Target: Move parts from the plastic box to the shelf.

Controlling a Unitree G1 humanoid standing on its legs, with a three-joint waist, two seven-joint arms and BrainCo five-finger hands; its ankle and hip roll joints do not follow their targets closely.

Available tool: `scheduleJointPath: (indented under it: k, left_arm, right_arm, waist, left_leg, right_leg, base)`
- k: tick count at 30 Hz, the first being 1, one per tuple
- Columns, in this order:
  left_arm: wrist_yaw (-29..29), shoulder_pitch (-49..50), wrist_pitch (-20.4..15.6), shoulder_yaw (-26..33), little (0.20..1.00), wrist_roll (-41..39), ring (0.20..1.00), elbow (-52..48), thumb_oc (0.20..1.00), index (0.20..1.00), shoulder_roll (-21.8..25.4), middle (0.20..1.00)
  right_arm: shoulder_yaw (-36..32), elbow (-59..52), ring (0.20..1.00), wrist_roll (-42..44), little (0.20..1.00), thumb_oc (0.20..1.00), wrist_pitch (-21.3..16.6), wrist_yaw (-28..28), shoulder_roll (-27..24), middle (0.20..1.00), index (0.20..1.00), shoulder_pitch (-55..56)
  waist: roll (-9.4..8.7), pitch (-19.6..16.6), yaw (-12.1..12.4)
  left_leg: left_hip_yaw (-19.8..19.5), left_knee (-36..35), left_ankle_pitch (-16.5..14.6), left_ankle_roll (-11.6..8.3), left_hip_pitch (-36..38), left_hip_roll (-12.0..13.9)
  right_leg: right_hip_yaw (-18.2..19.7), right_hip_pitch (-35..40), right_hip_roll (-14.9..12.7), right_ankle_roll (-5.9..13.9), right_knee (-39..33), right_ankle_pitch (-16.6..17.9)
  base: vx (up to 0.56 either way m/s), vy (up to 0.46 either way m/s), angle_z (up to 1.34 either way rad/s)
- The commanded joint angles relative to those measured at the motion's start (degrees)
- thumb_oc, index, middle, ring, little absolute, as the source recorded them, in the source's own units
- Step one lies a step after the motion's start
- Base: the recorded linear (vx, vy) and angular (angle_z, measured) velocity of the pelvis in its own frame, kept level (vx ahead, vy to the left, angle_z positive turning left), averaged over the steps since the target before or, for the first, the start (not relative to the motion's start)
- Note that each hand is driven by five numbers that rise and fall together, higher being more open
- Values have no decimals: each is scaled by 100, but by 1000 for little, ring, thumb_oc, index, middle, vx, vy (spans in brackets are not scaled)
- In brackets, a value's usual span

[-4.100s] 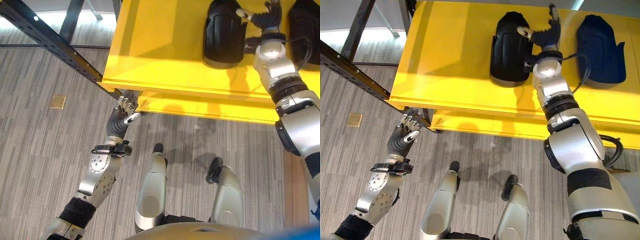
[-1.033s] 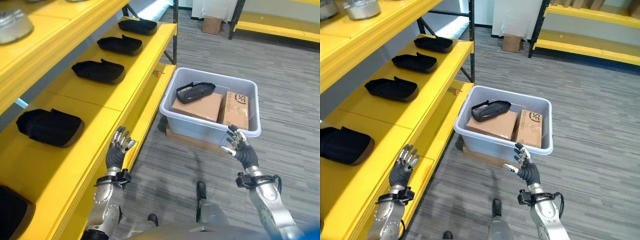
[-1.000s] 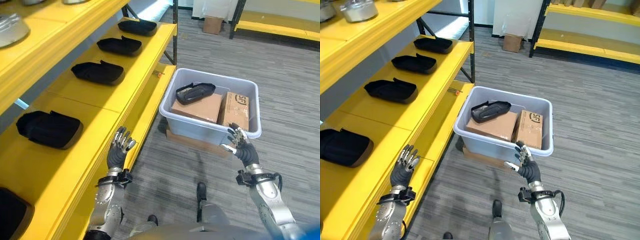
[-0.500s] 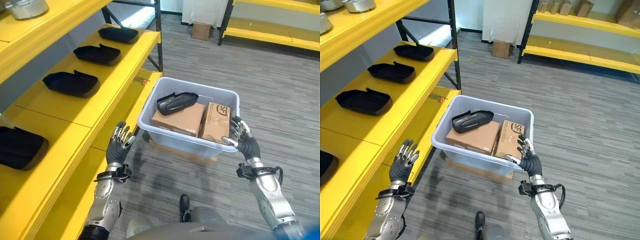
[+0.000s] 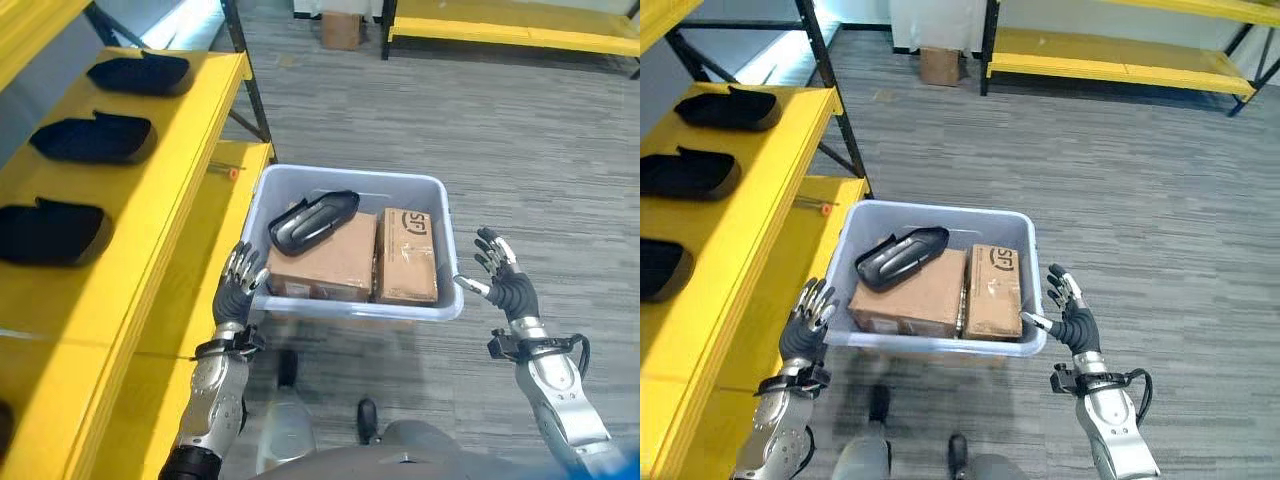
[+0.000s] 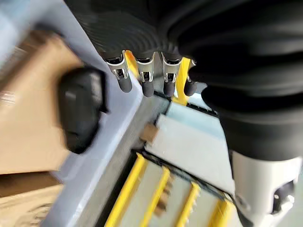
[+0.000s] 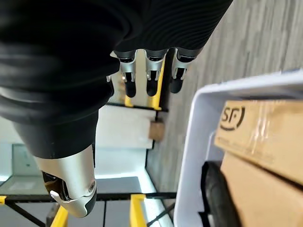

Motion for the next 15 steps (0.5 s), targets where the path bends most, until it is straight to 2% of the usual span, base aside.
scheduleJointPath:
  k: [1,3,5,8,9,10,11,12,13,14,15]
  left_arm:
    - [-19,419,-289,230,1000,81,1000,-686,1000,1000,458,1000]
    - [114,384,-305,317,1000,156,1000,-693,1000,1000,586,1000]
    - [175,286,-317,325,1000,232,1000,-718,1000,1000,657,1000]
    - [167,133,-311,273,1000,344,1000,-672,1000,1000,728,1000]
    - [174,84,-312,247,1000,369,1000,-646,1000,1000,746,1000]
    - [219,52,-306,249,1000,341,1000,-674,1000,1000,768,1000]
    - [264,67,-312,276,1000,346,1000,-710,1000,1000,784,1000]
    - [310,66,-286,304,1000,363,1000,-703,1000,1000,786,1000]
    - [312,45,-283,314,1000,344,1000,-665,1000,1000,768,1000]
    - [258,126,-301,264,1000,300,1000,-568,1000,1000,733,1000]
    - [203,139,-303,269,1000,237,1000,-583,1000,1000,718,1000]
  right_arm:
    - [94,-109,1000,106,1000,1000,-157,156,101,1000,1000,-62]
    - [141,-175,1000,128,1000,1000,-85,237,78,1000,1000,-51]
    - [150,-179,1000,110,1000,1000,-90,221,26,1000,1000,-173]
    - [125,-232,1000,80,1000,1000,-109,202,-20,1000,1000,-301]
    - [159,-182,1000,151,1000,1000,-110,212,2,1000,1000,-360]
    - [266,-137,1000,305,1000,1000,-99,238,51,1000,1000,-465]
    - [330,-154,1000,285,1000,1000,-113,232,62,1000,1000,-545]
    - [427,-98,1000,246,1000,1000,-100,197,125,1000,1000,-694]
    - [545,-56,1000,262,1000,1000,-101,191,161,1000,1000,-838]
    - [552,-139,1000,286,1000,1000,-89,245,134,1000,1000,-740]
    - [527,-143,1000,326,1000,1000,-80,226,135,1000,1000,-733]
  waist:
    - [-403,-305,328]
    - [-554,-289,304]
    - [-612,-252,305]
    - [-613,-162,296]
    - [-601,-140,303]
    - [-569,-50,286]
    - [-547,37,355]
    - [-539,85,469]
    - [-585,160,468]
    - [-645,201,384]
    - [-671,149,387]
  left_leg:
    - [42,572,-532,-112,-375,176]
    - [194,893,-822,33,-575,-29]
    - [180,1270,-1066,122,-842,-128]
    - [155,1751,-1330,254,-1100,-265]
    - [142,1716,-1359,296,-1070,-288]
    - [156,1539,-1320,367,-935,-316]
    - [222,1485,-1337,396,-831,-301]
    - [382,1330,-1362,397,-680,-291]
    - [523,1229,-1356,335,-533,-216]
    - [464,1323,-1360,255,-518,-102]
    - [453,1262,-1288,210,-526,-73]
  right_leg:
    - [180,-403,-1586,798,161,560]
    - [241,-584,-1846,905,100,997]
    - [222,-683,-1967,964,107,1112]
    - [211,-813,-2064,971,350,1285]
    - [238,-903,-2066,966,479,1408]
    - [270,-1097,-1984,926,769,1696]
    - [-24,-1208,-2013,876,932,1725]
    - [-762,-1355,-2216,842,915,1772]
    - [-1223,-1393,-2275,891,439,1694]
    - [-626,-1275,-2010,909,313,1543]
    - [-604,-1267,-1948,886,206,1387]
  base:
    - [81,291,-73]
    - [87,317,-39]
    - [28,197,-5]
    - [3,145,13]
    - [-2,178,-4]
    - [-17,211,-18]
    - [-27,225,-34]
    - [-5,105,-97]
    - [15,-106,-115]
    - [37,-203,-94]
    - [49,-246,19]
